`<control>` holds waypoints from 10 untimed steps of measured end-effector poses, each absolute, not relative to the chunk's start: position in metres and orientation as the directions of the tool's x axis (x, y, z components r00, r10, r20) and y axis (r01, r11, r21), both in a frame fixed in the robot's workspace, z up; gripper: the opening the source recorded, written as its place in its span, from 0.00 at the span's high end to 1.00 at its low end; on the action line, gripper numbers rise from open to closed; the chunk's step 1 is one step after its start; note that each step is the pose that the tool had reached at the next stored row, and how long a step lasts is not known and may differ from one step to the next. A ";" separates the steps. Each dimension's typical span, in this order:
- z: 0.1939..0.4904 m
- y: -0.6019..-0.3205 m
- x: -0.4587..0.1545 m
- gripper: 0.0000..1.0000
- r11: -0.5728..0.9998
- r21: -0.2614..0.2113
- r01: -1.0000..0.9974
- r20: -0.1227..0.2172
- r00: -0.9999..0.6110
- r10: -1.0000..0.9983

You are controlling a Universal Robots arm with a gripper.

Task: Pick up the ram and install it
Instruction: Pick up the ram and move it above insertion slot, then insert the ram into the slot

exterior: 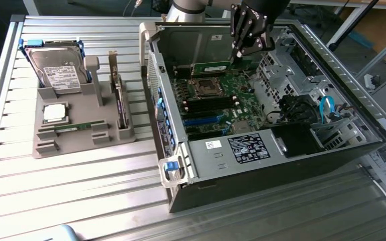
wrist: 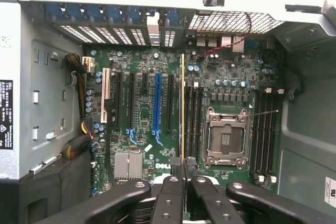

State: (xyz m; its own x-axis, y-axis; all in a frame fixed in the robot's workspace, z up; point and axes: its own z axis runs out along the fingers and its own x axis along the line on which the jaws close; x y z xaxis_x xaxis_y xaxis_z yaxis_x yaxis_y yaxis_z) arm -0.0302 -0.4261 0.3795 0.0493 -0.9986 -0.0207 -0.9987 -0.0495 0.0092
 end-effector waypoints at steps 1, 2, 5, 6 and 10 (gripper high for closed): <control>0.380 -0.426 -0.030 0.88 -0.049 0.009 -0.999 -0.021 0.049 -0.999; 0.380 -0.426 -0.030 0.88 -0.049 0.009 -0.999 -0.021 0.049 -0.999; 0.380 -0.426 -0.030 0.88 -0.049 0.009 -0.999 -0.021 0.049 -0.999; 0.380 -0.426 -0.030 0.88 -0.049 0.009 -0.999 -0.021 0.049 -0.999; 0.380 -0.426 -0.030 0.88 -0.049 0.009 -0.999 -0.021 0.049 -0.999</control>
State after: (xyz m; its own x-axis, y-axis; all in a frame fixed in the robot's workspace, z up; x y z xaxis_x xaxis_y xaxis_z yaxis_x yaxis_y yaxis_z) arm -0.0302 -0.4261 0.3796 0.0493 -0.9986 -0.0207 -0.9987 -0.0495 0.0092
